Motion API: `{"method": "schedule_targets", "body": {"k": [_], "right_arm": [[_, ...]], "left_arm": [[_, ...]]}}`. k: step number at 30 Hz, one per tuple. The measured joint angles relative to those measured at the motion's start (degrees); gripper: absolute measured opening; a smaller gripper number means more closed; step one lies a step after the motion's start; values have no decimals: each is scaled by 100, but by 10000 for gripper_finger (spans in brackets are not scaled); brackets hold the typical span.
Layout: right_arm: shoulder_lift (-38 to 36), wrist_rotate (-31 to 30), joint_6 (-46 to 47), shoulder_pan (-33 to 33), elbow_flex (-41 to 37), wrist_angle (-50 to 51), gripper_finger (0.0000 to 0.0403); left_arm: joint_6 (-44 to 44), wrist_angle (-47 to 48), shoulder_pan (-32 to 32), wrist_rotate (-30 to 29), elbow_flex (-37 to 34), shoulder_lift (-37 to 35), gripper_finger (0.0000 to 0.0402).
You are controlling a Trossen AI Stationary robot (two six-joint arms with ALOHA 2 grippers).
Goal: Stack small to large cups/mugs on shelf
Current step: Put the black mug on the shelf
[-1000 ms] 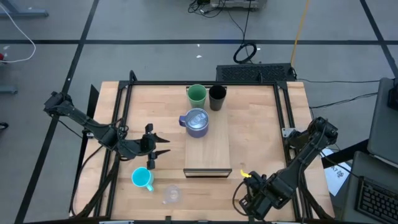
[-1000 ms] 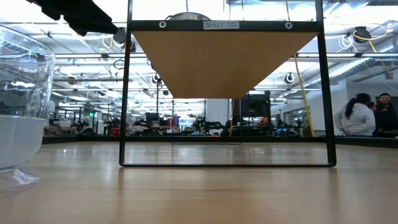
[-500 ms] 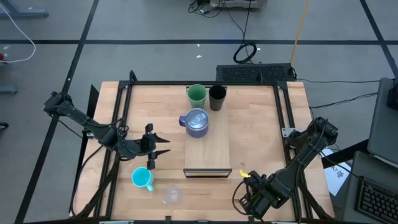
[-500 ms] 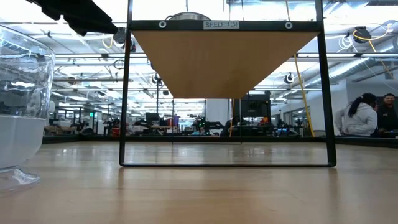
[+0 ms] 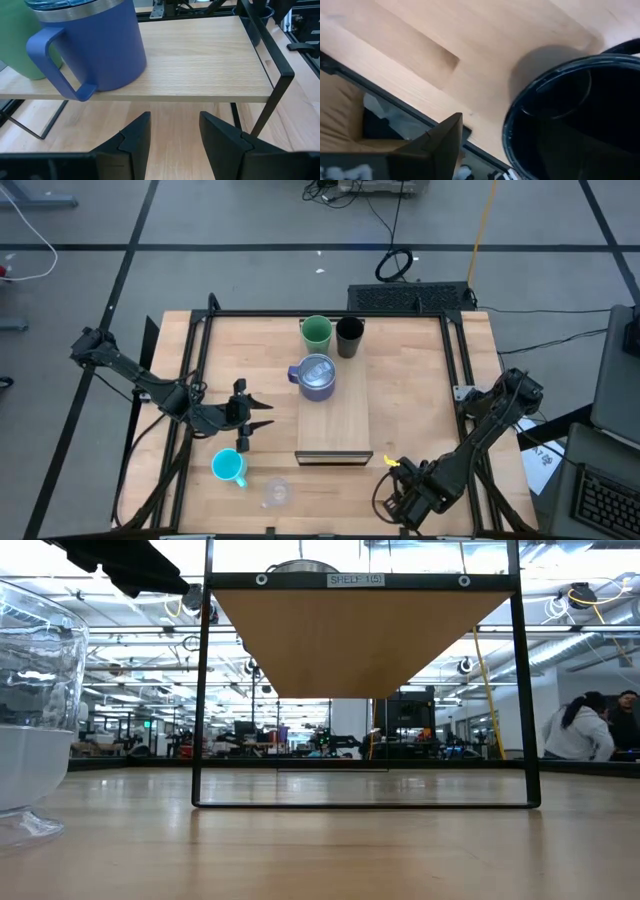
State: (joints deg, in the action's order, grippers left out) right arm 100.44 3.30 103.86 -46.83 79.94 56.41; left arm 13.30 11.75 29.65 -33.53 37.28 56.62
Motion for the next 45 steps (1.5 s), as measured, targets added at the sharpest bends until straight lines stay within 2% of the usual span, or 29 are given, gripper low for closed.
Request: {"method": "schedule_targets", "body": {"k": [6, 18, 24, 38, 45], "right_arm": [[1, 132, -90, 0, -134, -6, 197], [1, 128, -204, 0, -146, -6, 66], [1, 130, -282, 0, -146, 24, 24], [1, 74, -453, 0, -146, 157, 27], [1, -83, -429, 4, -185, 226, 81]], "left_arm": [[-4, 2, 0, -1, 0, 0, 170], [-4, 0, 0, -3, 0, 0, 170], [-4, 0, 0, -4, 0, 0, 170], [-4, 1, 0, -6, 0, -1, 170], [-4, 1, 1, -6, 0, -2, 170]]}}
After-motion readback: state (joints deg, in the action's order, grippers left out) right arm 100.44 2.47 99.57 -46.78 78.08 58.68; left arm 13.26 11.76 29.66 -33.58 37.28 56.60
